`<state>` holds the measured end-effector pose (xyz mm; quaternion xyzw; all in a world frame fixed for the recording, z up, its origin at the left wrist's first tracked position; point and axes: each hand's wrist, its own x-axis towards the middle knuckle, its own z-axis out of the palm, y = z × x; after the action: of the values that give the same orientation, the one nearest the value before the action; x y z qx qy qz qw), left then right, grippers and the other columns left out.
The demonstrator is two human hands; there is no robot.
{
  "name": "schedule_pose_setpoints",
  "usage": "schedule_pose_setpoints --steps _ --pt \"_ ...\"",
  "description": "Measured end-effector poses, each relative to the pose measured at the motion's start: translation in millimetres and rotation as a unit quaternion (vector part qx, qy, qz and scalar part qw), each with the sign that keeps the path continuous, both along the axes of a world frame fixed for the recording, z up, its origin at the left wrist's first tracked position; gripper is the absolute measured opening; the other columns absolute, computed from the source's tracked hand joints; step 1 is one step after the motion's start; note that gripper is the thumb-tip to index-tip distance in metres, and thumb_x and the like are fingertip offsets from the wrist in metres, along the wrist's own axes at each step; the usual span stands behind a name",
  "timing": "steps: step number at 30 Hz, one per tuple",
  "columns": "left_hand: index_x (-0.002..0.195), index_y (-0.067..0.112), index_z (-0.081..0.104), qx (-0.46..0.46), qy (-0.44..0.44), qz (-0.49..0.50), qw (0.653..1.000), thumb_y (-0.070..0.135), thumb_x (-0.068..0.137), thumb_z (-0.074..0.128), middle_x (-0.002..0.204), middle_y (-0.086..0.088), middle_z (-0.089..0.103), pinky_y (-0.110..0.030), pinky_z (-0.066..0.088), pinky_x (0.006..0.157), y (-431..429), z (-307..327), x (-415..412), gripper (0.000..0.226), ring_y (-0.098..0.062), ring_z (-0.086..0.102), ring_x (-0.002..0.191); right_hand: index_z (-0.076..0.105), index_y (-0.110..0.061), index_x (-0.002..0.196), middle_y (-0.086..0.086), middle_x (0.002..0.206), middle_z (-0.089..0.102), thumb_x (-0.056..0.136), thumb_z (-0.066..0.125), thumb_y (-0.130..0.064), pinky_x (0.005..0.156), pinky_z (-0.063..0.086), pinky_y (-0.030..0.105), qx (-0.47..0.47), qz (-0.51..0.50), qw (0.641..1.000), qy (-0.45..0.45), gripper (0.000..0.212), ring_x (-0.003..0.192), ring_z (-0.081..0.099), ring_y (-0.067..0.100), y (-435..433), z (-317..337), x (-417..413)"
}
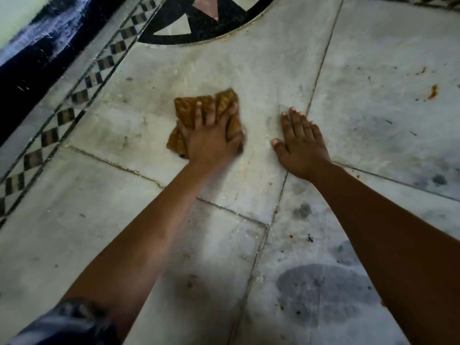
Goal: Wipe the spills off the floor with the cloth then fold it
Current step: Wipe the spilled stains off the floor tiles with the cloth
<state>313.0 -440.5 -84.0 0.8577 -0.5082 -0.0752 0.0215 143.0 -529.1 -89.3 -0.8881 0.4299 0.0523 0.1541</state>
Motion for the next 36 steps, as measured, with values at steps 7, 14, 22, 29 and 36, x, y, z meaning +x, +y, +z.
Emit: schedule_pose_setpoints --steps 7,14,22,29,36 --pt "0.142 0.042 0.027 0.001 -0.016 -0.148 0.989 0.077 0.075 0.027 0.156 0.0 0.022 -0.056 0.03 0.097 107 5 21 0.076 -0.032 0.025 0.139 -0.005 -0.017 0.15 0.004 0.158 -0.013 0.1 0.022 -0.043 0.114 -0.01 0.031 0.013 -0.003 1.0 -0.005 0.063 0.145 -0.013 0.017 -2 -2 -1" --pt "0.149 0.034 0.003 0.026 0.032 0.031 0.999 0.055 0.095 0.025 0.159 -0.004 -0.004 -0.067 0.002 0.109 6 4 -13 0.062 -0.037 -0.008 0.144 -0.004 -0.016 0.15 0.002 0.158 -0.014 0.101 0.024 -0.038 0.113 -0.011 0.03 0.072 -0.003 0.997 -0.017 0.06 0.144 -0.013 0.016 -6 7 0" --pt "0.145 0.042 0.014 -0.018 -0.006 -0.229 0.973 0.063 0.09 0.011 0.155 -0.001 0.023 -0.064 0.017 0.108 121 0 -64 0.059 -0.034 0.017 0.142 0.014 -0.019 0.15 0.0 0.159 0.005 0.102 0.026 -0.035 0.116 0.001 0.032 0.095 -0.022 0.993 -0.067 0.052 0.146 0.005 0.015 -5 19 -27" --pt "0.148 0.043 0.011 0.012 0.041 0.039 0.998 0.051 0.096 0.027 0.159 0.004 0.002 -0.063 0.007 0.11 34 4 15 0.055 -0.03 -0.002 0.145 0.005 -0.024 0.15 -0.004 0.159 -0.006 0.101 0.019 -0.04 0.115 -0.007 0.035 0.071 -0.03 0.996 -0.044 0.053 0.145 -0.006 0.013 -4 3 -24" --pt "0.145 0.048 0.004 0.014 -0.018 -0.139 0.99 0.065 0.087 0.021 0.159 0.004 -0.001 -0.063 0.007 0.11 52 0 -56 0.063 -0.03 -0.003 0.145 0.011 -0.025 0.15 -0.004 0.159 -0.001 0.102 0.021 -0.038 0.115 -0.006 0.033 0.076 -0.045 0.994 -0.057 0.051 0.145 -0.002 0.013 -4 3 -23"
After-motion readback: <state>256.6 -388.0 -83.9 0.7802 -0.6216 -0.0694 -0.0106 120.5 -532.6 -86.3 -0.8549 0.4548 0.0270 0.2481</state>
